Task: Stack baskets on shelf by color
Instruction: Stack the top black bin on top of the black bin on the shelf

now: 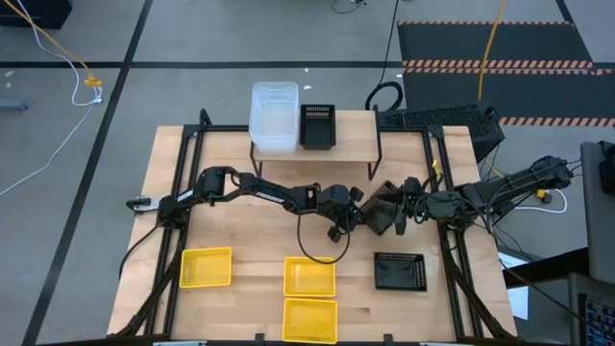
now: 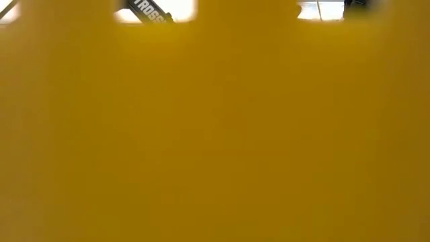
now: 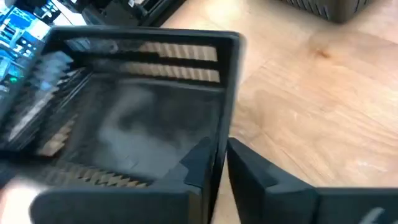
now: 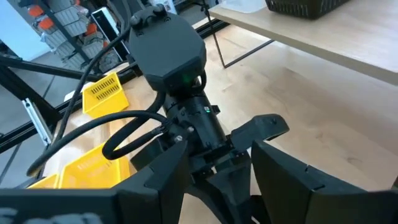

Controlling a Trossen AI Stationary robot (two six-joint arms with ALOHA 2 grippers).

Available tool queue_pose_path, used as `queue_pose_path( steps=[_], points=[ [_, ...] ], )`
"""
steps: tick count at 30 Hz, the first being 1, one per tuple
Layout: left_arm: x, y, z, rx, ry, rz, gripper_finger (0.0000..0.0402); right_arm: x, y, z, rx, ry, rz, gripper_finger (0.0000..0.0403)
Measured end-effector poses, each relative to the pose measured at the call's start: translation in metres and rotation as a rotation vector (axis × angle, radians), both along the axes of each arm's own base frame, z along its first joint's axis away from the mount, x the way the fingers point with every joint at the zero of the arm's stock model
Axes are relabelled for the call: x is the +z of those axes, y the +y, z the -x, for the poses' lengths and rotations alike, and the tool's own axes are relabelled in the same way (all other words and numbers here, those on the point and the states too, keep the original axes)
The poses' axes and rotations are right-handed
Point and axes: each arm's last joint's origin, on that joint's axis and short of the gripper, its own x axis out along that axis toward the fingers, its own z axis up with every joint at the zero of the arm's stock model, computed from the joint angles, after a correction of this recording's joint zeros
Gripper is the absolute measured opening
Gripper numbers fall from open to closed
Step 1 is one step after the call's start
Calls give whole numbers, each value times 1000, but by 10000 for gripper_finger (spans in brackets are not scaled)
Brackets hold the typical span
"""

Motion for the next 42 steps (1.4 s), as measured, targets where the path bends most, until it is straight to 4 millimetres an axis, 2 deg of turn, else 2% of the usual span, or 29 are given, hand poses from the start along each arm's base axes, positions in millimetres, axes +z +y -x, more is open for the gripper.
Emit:
queue_pose_path(
  steps=[5, 8, 11, 15, 18, 24, 30, 35, 39, 42],
  points=[
    [1, -2, 0, 23, -1, -3, 11, 2, 0, -1, 5, -14, 9, 171],
    [4, -7, 0, 33, -2, 24, 16, 6, 0, -2, 0, -48, 45, 171],
    [17, -20, 3, 20, 10, 48, 24, 8, 0, -3, -18, -74, 65, 171],
    [49, -39, 12, -3, 31, 50, 10, 12, 0, -3, -16, -107, 67, 171],
    [82, -50, 25, 0, 43, 64, 9, 17, -1, -1, -12, -142, 88, 171],
    [148, -55, 55, 15, 21, 77, 11, 29, -4, 6, -3, -229, 122, 171],
    [205, -40, 90, 228, -44, -50, 13, 26, -4, 11, 7, -195, 126, 171],
    [245, -16, 113, 400, -167, -101, 5, 24, -3, 9, 9, -178, 130, 171],
    [262, 10, 124, 514, -234, -156, 11, 24, -3, 8, 8, -187, 127, 171],
    [262, 36, 127, 597, -217, -207, 6, 24, -3, 8, 7, -186, 125, 171]
  ],
)
